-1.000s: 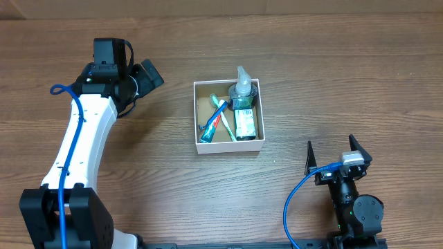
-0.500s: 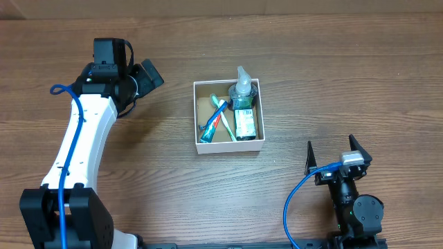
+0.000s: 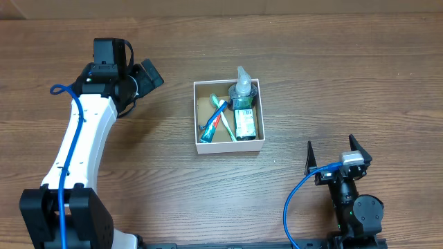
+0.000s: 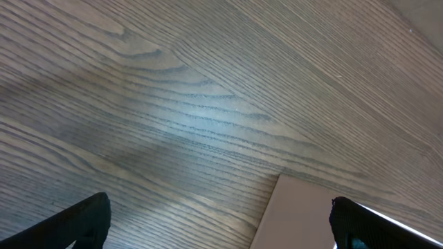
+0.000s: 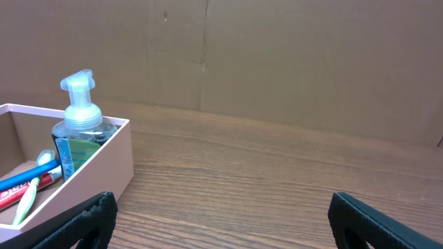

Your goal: Pack container

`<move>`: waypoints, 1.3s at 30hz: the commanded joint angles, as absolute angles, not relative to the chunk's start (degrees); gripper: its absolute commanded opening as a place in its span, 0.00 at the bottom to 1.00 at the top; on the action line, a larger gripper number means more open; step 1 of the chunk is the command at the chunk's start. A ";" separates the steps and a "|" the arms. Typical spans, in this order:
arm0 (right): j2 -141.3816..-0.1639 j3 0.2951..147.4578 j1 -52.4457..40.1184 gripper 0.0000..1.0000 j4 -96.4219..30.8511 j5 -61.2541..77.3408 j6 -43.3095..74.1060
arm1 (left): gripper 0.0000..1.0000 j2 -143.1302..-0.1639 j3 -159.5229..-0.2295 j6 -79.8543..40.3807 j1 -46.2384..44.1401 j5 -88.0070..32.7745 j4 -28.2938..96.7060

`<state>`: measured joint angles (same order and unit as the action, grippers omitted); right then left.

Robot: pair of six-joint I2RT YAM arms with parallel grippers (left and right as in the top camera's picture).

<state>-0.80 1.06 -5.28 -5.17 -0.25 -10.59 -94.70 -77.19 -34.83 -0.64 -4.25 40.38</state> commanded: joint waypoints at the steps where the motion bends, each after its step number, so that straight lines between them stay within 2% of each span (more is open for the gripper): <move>1: -0.16 0.45 -5.02 1.00 -4.80 -0.27 -10.94 | 1.00 -87.68 -78.48 -35.14 -1.39 -4.05 40.53; 22: -0.16 0.45 -5.02 1.00 -4.80 -0.27 -10.94 | 1.00 -24.40 -78.48 -35.14 -2.33 -4.05 40.53; 29: -0.16 0.45 -5.02 1.00 -4.80 -0.30 -10.94 | 1.00 -13.08 -78.48 -34.70 -2.31 -2.33 46.52; 39: -0.16 0.45 -5.02 1.00 -4.80 -0.27 -10.94 | 1.00 -5.89 -76.66 -34.70 -2.28 0.67 62.57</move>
<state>-0.80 1.06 -5.28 -5.15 -0.25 -10.59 -7.88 -78.13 -34.81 -2.17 -1.17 58.89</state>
